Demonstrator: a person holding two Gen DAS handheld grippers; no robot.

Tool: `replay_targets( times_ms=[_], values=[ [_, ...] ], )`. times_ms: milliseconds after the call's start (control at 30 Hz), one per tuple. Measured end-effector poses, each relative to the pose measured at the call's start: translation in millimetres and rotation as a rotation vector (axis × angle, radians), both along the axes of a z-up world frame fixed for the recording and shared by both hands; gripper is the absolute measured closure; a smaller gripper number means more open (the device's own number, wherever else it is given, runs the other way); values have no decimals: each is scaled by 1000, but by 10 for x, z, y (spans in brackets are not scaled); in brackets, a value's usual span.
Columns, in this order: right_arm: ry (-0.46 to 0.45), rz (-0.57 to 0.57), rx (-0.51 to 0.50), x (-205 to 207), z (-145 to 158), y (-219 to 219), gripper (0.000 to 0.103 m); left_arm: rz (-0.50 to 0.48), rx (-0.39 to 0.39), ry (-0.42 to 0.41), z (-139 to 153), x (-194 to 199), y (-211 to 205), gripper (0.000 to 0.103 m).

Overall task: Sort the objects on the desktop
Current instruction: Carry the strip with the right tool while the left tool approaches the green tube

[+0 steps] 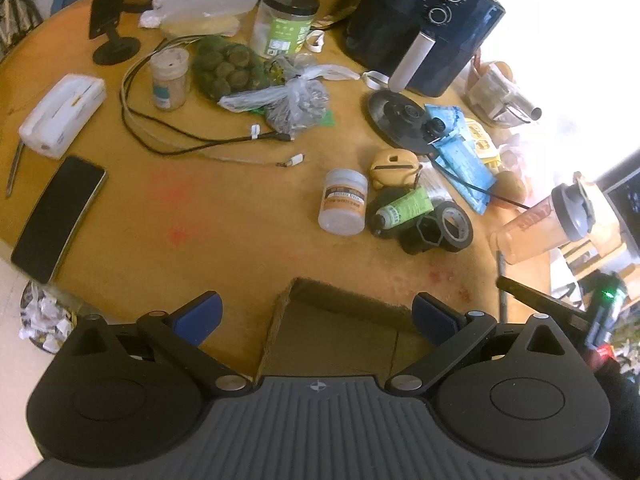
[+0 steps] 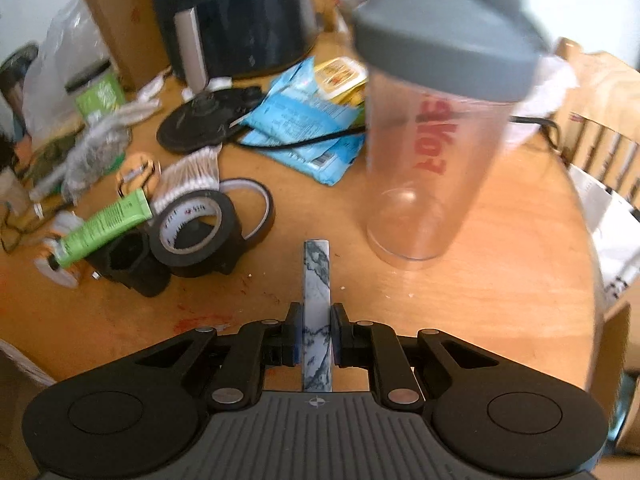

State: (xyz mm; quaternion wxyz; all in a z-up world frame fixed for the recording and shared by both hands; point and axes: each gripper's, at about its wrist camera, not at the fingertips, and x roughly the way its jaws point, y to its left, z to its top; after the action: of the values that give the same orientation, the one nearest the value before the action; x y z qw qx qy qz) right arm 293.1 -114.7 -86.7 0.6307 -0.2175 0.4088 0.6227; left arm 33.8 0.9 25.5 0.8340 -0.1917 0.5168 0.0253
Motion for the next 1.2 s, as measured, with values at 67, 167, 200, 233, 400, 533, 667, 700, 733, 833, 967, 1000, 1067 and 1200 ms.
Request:
replay_targets(
  times_ms=[67, 167, 200, 233, 400, 533, 667, 700, 733, 833, 967, 1000, 1067, 1200],
  values=[
    [15, -33, 14, 21, 102, -127, 86, -16, -3, -5, -3, 81, 39, 0],
    [25, -69, 35, 20, 270, -328, 86, -43, -2, -13, 10, 203, 76, 0],
    [25, -79, 41, 17, 330, -397, 86, -53, -1, -17, 20, 241, 84, 0],
    [24, -91, 49, 8, 387, -468, 86, -68, -2, -24, 36, 278, 88, 0],
    [44, -160, 81, -5, 668, -825, 86, -139, 10, -85, 117, 397, 68, 0],
    [68, -196, 111, -85, 856, -1071, 86, -174, 19, -114, 152, 473, 61, 0],
    [74, -203, 138, -250, 1030, -1226, 86, -196, 0, -120, 143, 521, 101, 0],
    [75, -201, 144, -290, 1065, -1254, 86, -200, -8, -120, 135, 527, 116, 0],
    [75, -199, 151, -337, 1099, -1283, 86, -203, -16, -119, 124, 533, 132, 0],
    [76, -189, 167, -470, 1193, -1359, 86, -213, -30, -121, 84, 551, 168, 0],
    [76, -183, 187, -578, 1272, -1434, 86, -245, -10, -101, 8, 588, 147, 0],
    [76, -182, 190, -597, 1278, -1445, 86, -253, -2, -97, -19, 596, 137, 0],
    [83, -181, 195, -619, 1283, -1459, 86, -264, 28, -93, -70, 605, 114, 1],
    [97, -175, 190, -629, 1264, -1468, 86, -319, 75, -108, -153, 644, 26, 1]
  ],
)
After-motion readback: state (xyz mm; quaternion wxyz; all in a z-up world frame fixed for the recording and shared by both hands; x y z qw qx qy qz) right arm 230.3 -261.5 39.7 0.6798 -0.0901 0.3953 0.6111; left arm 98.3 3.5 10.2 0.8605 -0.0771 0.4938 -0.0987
